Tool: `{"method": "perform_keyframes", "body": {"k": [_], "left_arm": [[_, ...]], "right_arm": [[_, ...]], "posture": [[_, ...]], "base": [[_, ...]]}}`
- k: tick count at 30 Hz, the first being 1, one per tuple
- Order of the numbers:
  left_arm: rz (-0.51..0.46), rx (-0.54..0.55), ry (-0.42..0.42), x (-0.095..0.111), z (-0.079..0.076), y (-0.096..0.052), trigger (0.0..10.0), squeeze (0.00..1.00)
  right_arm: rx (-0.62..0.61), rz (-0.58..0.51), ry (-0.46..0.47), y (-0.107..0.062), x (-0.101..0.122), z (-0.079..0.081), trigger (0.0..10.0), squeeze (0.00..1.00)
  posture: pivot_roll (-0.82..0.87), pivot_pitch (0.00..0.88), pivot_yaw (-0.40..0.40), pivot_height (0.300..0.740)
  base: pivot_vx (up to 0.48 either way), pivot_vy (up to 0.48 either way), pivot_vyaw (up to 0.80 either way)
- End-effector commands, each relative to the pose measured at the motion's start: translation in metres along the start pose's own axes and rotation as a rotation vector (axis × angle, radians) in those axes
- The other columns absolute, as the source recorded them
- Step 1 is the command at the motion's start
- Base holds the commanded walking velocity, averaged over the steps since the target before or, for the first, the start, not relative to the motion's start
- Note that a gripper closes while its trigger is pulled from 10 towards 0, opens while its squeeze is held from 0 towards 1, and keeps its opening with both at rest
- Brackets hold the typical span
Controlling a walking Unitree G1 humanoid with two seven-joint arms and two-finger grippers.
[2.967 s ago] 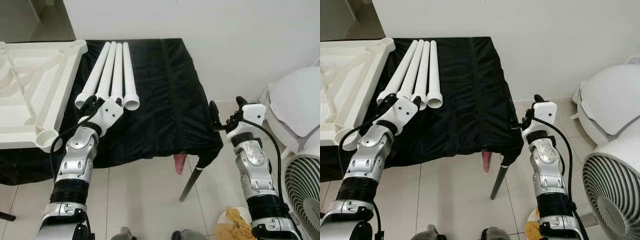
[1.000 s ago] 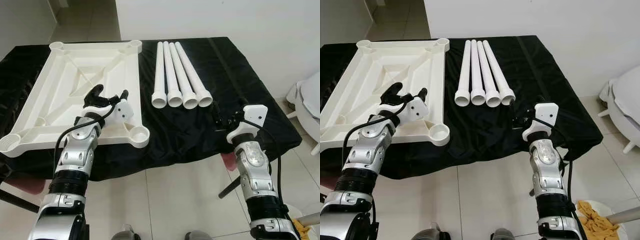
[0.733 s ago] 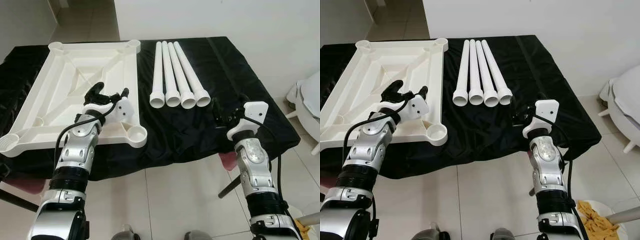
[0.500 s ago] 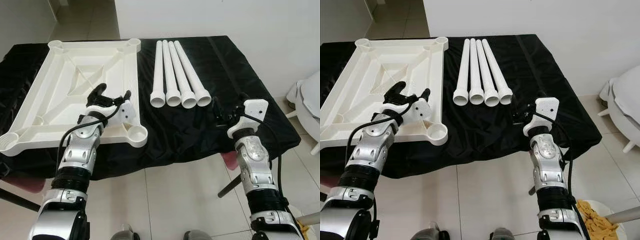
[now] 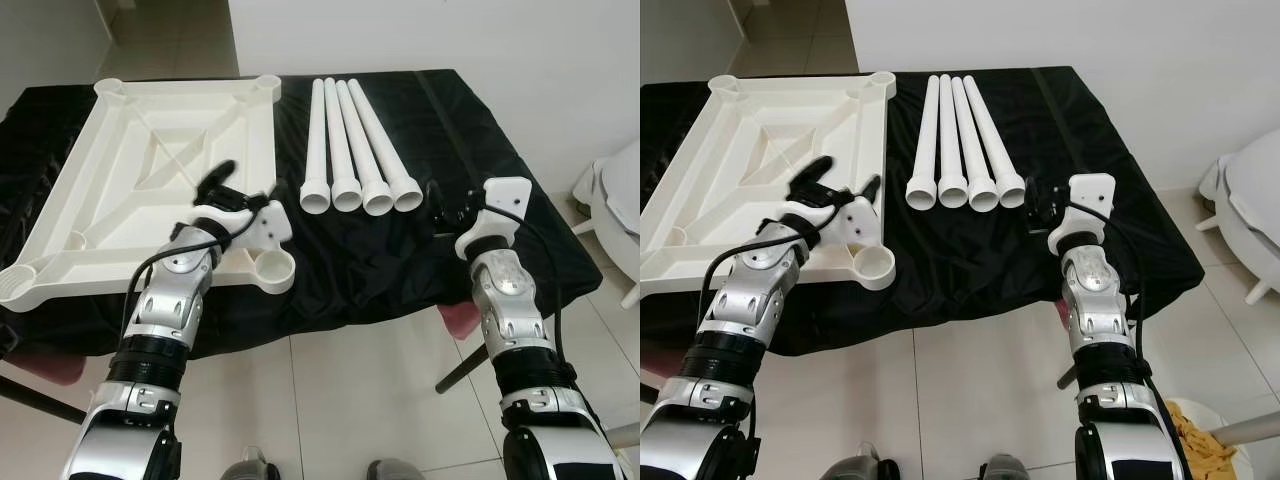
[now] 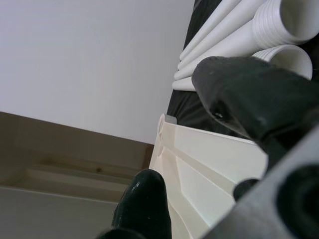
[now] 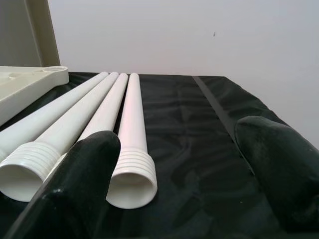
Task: Building children table
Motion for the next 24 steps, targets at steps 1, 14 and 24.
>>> {"method": "perform_keyframes", "body": {"k": [1,14,24], "left_arm": [[0.023,0.000,0.009,-0.001,0.002,-0.003,10.0,0.00],[0.051,0.043,0.052,0.025,0.036,-0.017,10.0,0.00],[0.081,0.038,0.057,0.034,0.043,-0.026,10.0,0.00]], "right_arm": [[0.003,0.031,0.029,0.005,-0.003,0.002,10.0,0.00],[0.080,0.001,0.170,0.034,0.020,0.007,10.0,0.00],[0.075,0.000,0.198,0.050,0.031,-0.002,10.0,0.00]], "posture": [[-0.03,0.104,0.040,0.740],[0.00,0.219,0.032,0.740],[0.00,0.268,0.039,0.740]], "base": [[0.000,0.000,0.00],[0.000,0.000,0.00],[0.000,0.000,0.00]]}}
Point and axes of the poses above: a point about 5 cm out from each wrist's last joint towards the gripper, its own y axis pointing out of the wrist towards the gripper, its own x axis along the axis of the wrist's last joint, z = x × y, the point moved 1 cm from there along y, pointing out of the wrist towards the gripper, and after that the axes turned 11 degrees about -y, right-handed, at the moved point
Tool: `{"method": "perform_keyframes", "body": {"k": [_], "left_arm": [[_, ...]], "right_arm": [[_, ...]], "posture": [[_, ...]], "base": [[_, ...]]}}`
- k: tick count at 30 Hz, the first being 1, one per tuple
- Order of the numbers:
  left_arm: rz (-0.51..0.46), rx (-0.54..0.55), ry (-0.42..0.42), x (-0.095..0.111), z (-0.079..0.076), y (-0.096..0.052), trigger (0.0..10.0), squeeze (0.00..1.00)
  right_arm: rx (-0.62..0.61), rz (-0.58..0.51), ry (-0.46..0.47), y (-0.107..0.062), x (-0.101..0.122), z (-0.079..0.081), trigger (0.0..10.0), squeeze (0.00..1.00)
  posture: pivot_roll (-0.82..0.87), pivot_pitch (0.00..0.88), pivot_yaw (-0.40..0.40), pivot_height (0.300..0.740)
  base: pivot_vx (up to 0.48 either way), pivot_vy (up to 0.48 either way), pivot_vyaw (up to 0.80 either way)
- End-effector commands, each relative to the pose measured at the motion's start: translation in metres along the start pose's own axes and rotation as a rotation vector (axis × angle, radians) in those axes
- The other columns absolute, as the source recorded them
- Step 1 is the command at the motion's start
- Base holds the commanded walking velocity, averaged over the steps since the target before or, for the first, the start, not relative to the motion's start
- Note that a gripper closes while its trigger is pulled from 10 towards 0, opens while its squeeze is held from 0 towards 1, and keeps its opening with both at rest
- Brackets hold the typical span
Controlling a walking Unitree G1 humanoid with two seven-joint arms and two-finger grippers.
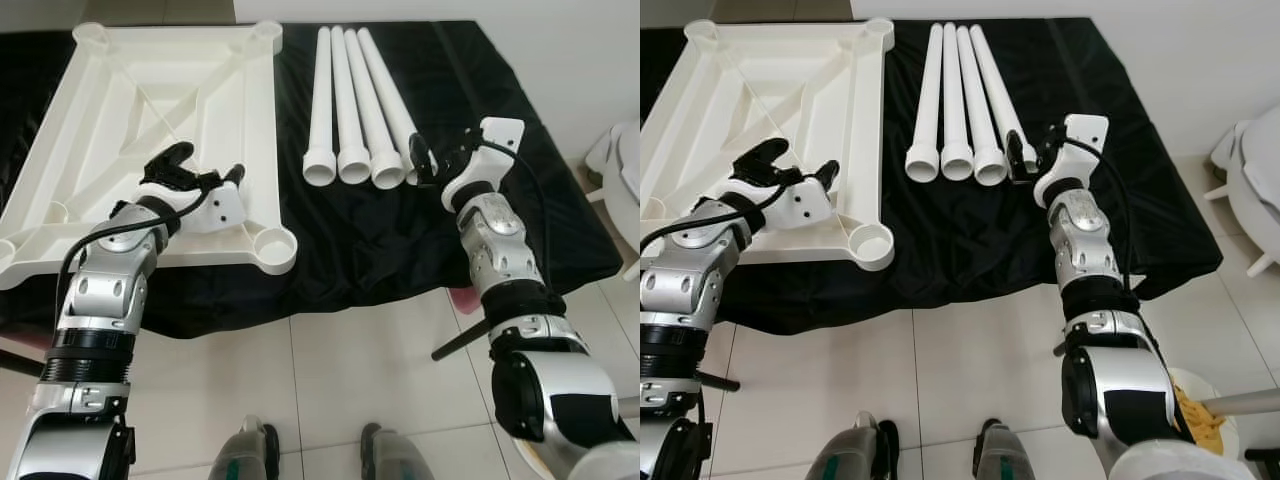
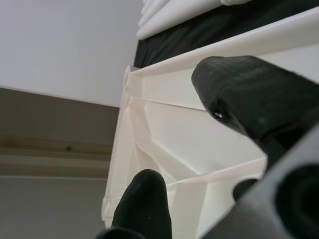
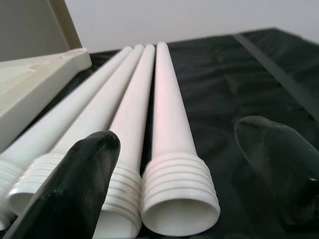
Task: Building children table
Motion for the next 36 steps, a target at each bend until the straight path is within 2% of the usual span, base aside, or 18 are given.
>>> {"method": "perform_keyframes", "body": {"k": [1,7,26,27,28,30,31,36], "left_arm": [[0.018,-0.015,-0.007,-0.002,-0.001,-0.005,10.0,0.00],[0.031,-0.027,-0.034,-0.003,-0.007,-0.009,10.0,0.00],[0.042,-0.023,-0.042,0.006,-0.009,-0.015,10.0,0.00],[0.043,-0.020,-0.042,0.006,-0.009,-0.016,10.0,0.00],[0.043,-0.019,-0.041,0.007,-0.008,-0.016,10.0,0.00],[0.043,-0.017,-0.040,0.007,-0.008,-0.017,10.0,0.00],[0.043,-0.016,-0.038,0.008,-0.008,-0.017,10.0,0.00],[0.044,-0.013,-0.035,0.010,-0.007,-0.019,10.0,0.00]], "right_arm": [[-0.013,0.022,0.024,0.000,-0.004,-0.004,10.0,0.00],[-0.011,0.035,0.069,0.004,-0.005,-0.001,10.0,0.00],[0.046,0.093,0.222,0.015,-0.007,0.010,10.0,0.00],[0.047,0.094,0.241,0.016,-0.006,0.011,9.3,0.00],[0.042,0.105,0.258,0.018,-0.006,0.012,4.2,0.00],[0.038,0.113,0.268,0.018,-0.006,0.013,4.2,0.00],[0.023,0.129,0.291,0.019,-0.007,0.013,0.0,0.00],[-0.011,0.165,0.340,0.019,-0.011,0.011,0.0,0.00]], "posture": [[0.00,0.278,0.040,0.740],[0.01,0.284,0.038,0.740],[0.04,0.279,0.034,0.740],[0.04,0.279,0.033,0.740],[0.04,0.279,0.031,0.740],[0.04,0.279,0.031,0.740],[0.05,0.279,0.030,0.740],[0.06,0.280,0.026,0.740]], "base": [[0.000,0.000,0.00],[0.000,0.000,0.00],[0.000,0.000,0.00],[0.000,0.000,0.00],[0.000,0.000,0.00],[0.000,0.000,0.00],[0.000,0.000,0.00],[0.000,0.000,0.00]]}}
Point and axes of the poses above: a point about 5 cm out from each wrist's last joint towards the gripper, its own y axis pointing out of the wrist towards the gripper, its own x axis along the axis of the wrist's last joint, z = x × y, the point moved 1 cm from there along y, pointing out of the wrist towards the gripper, and after that the axes turned 11 degrees about -y, right-handed, at the moved point
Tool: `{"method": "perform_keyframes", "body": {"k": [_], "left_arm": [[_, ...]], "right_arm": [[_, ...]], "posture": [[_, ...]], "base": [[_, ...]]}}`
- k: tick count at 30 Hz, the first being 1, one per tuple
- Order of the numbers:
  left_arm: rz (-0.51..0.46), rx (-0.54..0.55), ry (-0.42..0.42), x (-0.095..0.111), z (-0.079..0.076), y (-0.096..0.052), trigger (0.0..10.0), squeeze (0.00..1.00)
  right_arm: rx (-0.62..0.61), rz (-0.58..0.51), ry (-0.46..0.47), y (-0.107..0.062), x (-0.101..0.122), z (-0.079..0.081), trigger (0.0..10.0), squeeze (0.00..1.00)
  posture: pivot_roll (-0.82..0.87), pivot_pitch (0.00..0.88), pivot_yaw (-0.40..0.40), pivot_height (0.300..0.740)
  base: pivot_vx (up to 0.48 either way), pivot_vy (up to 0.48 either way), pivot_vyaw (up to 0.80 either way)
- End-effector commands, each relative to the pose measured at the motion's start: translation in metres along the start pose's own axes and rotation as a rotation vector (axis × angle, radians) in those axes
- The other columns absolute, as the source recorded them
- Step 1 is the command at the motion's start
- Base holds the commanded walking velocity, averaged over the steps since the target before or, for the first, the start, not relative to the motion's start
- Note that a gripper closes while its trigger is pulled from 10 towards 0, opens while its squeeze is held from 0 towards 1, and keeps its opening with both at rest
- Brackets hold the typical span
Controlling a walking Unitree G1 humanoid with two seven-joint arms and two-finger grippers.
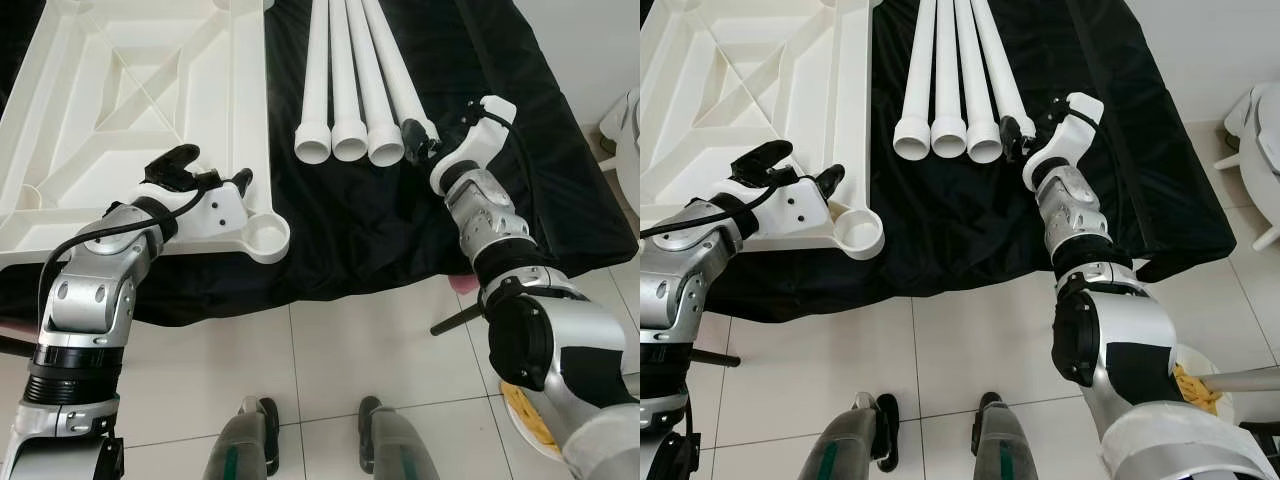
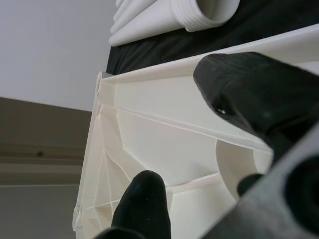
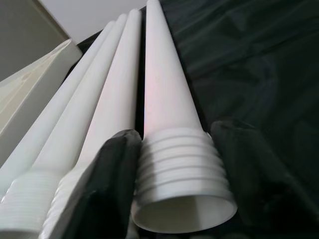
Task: Building children table
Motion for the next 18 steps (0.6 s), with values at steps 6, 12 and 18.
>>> {"method": "perform_keyframes", "body": {"k": [6,12,18], "left_arm": [[0.008,0.021,0.003,0.001,0.005,-0.006,10.0,0.00],[0.004,0.014,0.002,0.003,0.004,-0.005,10.0,0.00],[0.007,0.006,0.000,0.003,0.003,-0.003,10.0,0.00]], "right_arm": [[-0.026,0.089,0.030,-0.006,-0.024,-0.001,0.0,0.00],[-0.030,0.125,0.080,-0.009,-0.034,-0.001,10.0,0.00],[-0.032,0.144,0.099,-0.009,-0.037,0.001,10.0,1.00]], "posture": [[0.06,0.274,0.024,0.740],[0.04,0.269,0.027,0.740],[0.04,0.271,0.029,0.740]], "base": [[0.000,0.000,0.00],[0.000,0.000,0.00],[0.000,0.000,0.00]]}}
Point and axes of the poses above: a point about 5 cm out from each wrist's last joint towards the gripper, its own y axis pointing out of the wrist towards the gripper, its own x axis along the axis of the wrist's last joint, z = x × y, the point moved 1 cm from there along y, pointing out of the wrist towards the gripper, and after that the axes turned 11 degrees about -y, right-handed, at the moved point
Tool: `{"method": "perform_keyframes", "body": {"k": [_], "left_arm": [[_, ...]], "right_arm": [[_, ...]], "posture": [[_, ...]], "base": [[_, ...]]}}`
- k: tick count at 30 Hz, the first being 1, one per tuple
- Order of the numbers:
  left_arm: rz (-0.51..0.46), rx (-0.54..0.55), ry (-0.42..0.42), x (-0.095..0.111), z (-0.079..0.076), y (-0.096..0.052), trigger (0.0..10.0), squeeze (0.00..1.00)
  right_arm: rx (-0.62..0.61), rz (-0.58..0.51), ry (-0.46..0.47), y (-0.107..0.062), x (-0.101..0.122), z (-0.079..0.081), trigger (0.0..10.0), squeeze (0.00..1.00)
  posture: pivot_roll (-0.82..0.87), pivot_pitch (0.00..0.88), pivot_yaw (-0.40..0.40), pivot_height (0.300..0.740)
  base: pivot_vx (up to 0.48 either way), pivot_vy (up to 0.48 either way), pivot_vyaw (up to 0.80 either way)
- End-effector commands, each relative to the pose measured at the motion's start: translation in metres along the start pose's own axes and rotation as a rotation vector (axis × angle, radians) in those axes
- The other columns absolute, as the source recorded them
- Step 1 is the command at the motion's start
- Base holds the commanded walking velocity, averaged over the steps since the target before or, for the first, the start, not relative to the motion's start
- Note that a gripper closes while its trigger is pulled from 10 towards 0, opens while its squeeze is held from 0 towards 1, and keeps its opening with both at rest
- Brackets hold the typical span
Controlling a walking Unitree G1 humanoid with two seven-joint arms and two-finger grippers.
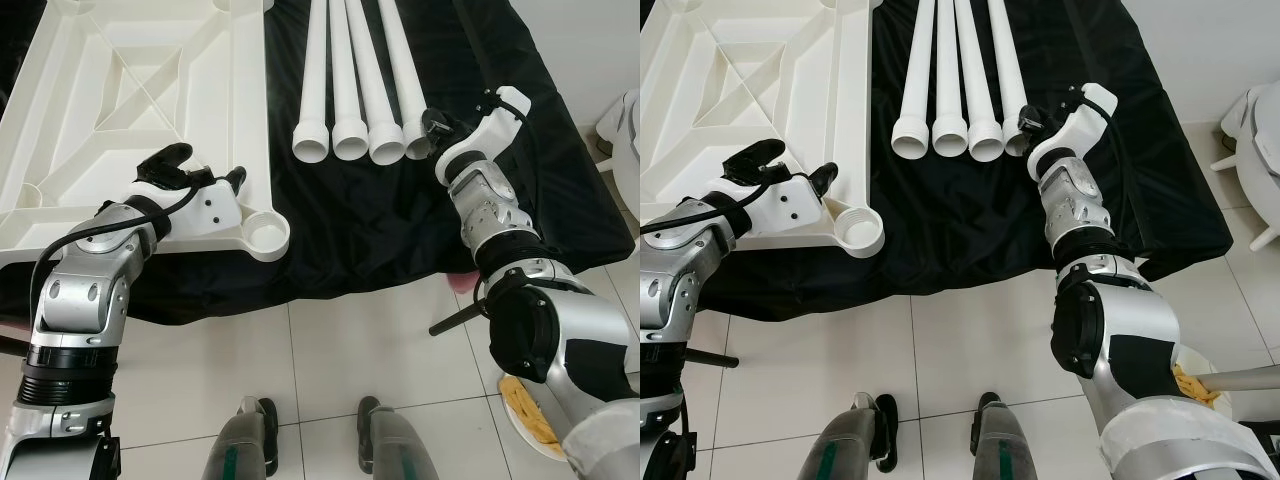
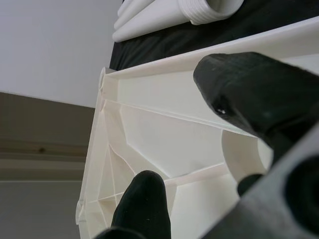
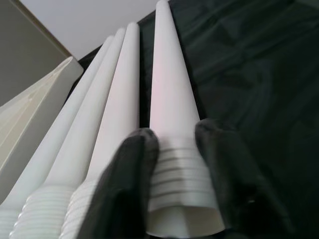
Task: Building children table
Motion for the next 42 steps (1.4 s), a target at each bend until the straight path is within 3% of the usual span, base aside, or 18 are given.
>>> {"method": "perform_keyframes", "body": {"k": [1,9,10,16,21,22,30,33,37,38,39,40,42], "left_arm": [[0.009,-0.010,-0.001,0.000,0.000,-0.001,10.0,0.00],[0.016,-0.016,-0.002,0.000,-0.001,-0.001,10.0,0.00],[0.018,-0.020,-0.001,-0.001,-0.002,-0.001,10.0,0.00],[0.023,-0.031,0.002,-0.001,-0.003,-0.001,10.0,0.00],[0.026,-0.033,0.008,-0.002,-0.004,-0.002,10.0,0.00],[0.025,-0.033,0.008,-0.001,-0.004,-0.002,10.0,0.00],[0.024,-0.030,0.007,-0.001,-0.002,-0.003,10.0,0.00],[0.024,-0.036,0.008,-0.001,-0.003,-0.002,10.0,0.00],[0.022,-0.059,0.001,-0.001,-0.006,0.001,10.0,0.00],[0.018,-0.078,-0.009,-0.001,-0.008,0.002,10.0,0.00],[0.018,-0.078,-0.009,-0.001,-0.008,0.002,10.0,0.00],[0.015,-0.099,-0.016,-0.001,-0.010,0.005,10.0,0.00],[0.015,-0.099,-0.016,-0.001,-0.010,0.005,10.0,0.00]], "right_arm": [[-0.016,0.121,0.026,-0.008,-0.030,-0.002,10.0,1.00],[-0.028,0.147,0.015,-0.005,-0.030,0.000,10.0,1.00],[-0.027,0.191,-0.003,-0.006,-0.034,0.002,10.0,0.00],[-0.031,0.257,-0.091,-0.007,-0.042,0.005,10.0,0.00],[-0.038,0.248,-0.083,-0.006,-0.040,0.005,10.0,0.00],[-0.045,0.244,-0.083,-0.006,-0.040,0.005,0.0,0.00],[-0.080,0.255,-0.094,-0.008,-0.041,-0.001,0.0,0.00],[-0.132,0.261,-0.056,-0.009,-0.041,-0.009,0.0,0.00],[-0.160,0.187,-0.047,-0.009,-0.032,-0.018,0.0,0.00],[-0.163,0.118,-0.018,-0.009,-0.023,-0.021,4.5,0.00],[-0.163,0.118,-0.018,-0.009,-0.023,-0.021,4.5,0.00],[-0.162,0.032,0.005,-0.009,-0.013,-0.025,10.0,0.00],[-0.162,0.032,0.005,-0.009,-0.013,-0.025,10.0,0.00]], "posture": [[0.04,0.270,0.029,0.740],[0.04,0.269,0.032,0.740],[0.05,0.269,0.033,0.740],[0.05,0.265,0.031,0.740],[0.05,0.264,0.029,0.740],[0.05,0.262,0.028,0.740],[0.05,0.259,0.027,0.740],[0.05,0.255,0.026,0.740],[0.05,0.245,0.024,0.740],[0.04,0.235,0.024,0.740],[0.04,0.235,0.024,0.740],[0.03,0.223,0.024,0.740],[0.03,0.223,0.024,0.740]], "base": [[0.000,0.000,0.00],[0.000,0.000,0.00],[0.000,0.000,0.00],[0.000,0.000,0.00],[0.000,0.000,0.00],[0.000,0.000,0.00],[0.000,0.000,0.00],[0.000,0.000,0.00],[0.000,0.000,0.00],[0.000,0.000,0.00],[0.000,0.000,0.00],[0.000,0.000,0.00],[0.000,0.000,0.00]]}}
Point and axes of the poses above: a point about 5 cm out from each wrist's last joint towards the gripper, its own y axis pointing out of the wrist towards the gripper, its own x axis along the axis of the wrist's last joint, z = x × y, the point moved 1 cm from there along y, pointing out of the wrist towards the gripper, and after that the axes turned 11 degrees about -y, right-handed, at the moved point
